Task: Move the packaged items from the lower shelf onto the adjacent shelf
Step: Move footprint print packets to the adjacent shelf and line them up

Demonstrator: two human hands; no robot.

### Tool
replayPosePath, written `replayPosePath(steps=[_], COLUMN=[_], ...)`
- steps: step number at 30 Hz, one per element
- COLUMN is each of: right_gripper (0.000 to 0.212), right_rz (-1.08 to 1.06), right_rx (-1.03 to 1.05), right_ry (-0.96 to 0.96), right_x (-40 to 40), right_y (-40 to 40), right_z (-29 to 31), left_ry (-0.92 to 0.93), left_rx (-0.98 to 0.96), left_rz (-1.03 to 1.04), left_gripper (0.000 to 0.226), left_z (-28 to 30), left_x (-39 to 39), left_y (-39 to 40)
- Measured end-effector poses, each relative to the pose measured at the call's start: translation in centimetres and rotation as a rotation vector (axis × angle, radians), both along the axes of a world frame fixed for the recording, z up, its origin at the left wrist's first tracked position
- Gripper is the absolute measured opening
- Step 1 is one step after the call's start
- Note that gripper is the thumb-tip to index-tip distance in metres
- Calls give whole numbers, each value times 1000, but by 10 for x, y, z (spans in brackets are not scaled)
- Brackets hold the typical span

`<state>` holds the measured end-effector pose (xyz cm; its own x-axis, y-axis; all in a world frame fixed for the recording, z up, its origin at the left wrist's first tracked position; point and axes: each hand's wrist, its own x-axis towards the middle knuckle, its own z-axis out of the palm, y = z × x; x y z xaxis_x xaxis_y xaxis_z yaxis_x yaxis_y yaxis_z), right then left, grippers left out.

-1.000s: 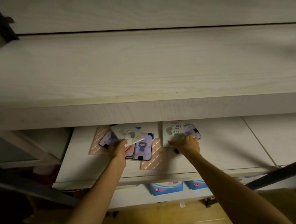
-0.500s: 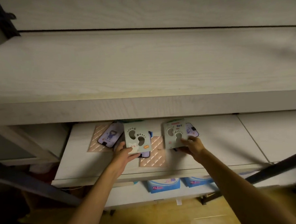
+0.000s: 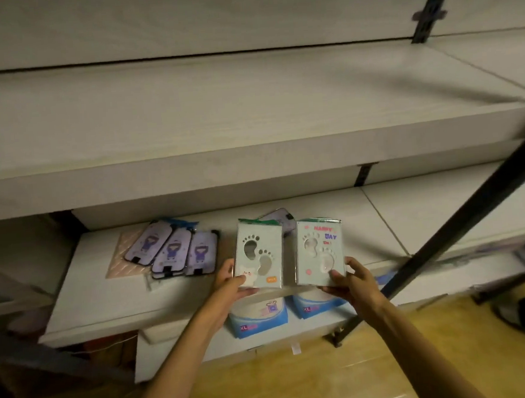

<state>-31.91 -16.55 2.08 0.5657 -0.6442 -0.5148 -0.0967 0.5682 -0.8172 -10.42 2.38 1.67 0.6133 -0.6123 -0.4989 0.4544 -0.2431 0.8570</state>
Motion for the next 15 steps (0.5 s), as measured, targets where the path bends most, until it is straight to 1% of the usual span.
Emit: replayPosePath(steps=[6, 12, 15], right_gripper=[34, 32, 34], right_rz=[-44, -144, -188], right_rx=[-80, -82, -74], right_ry=[-55, -67, -63], right_x=[-117, -235, -291], right_y=[-23, -55, -72], right_z=[8, 15, 19], left_ry=[-71, -124, -128], left_rx=[-6, -29, -28], left_rz=[-83, -197, -220], left_gripper=[37, 40, 42], left_z=[7, 17, 19], left_x=[-105, -217, -268], left_y=[-43, -93, -122])
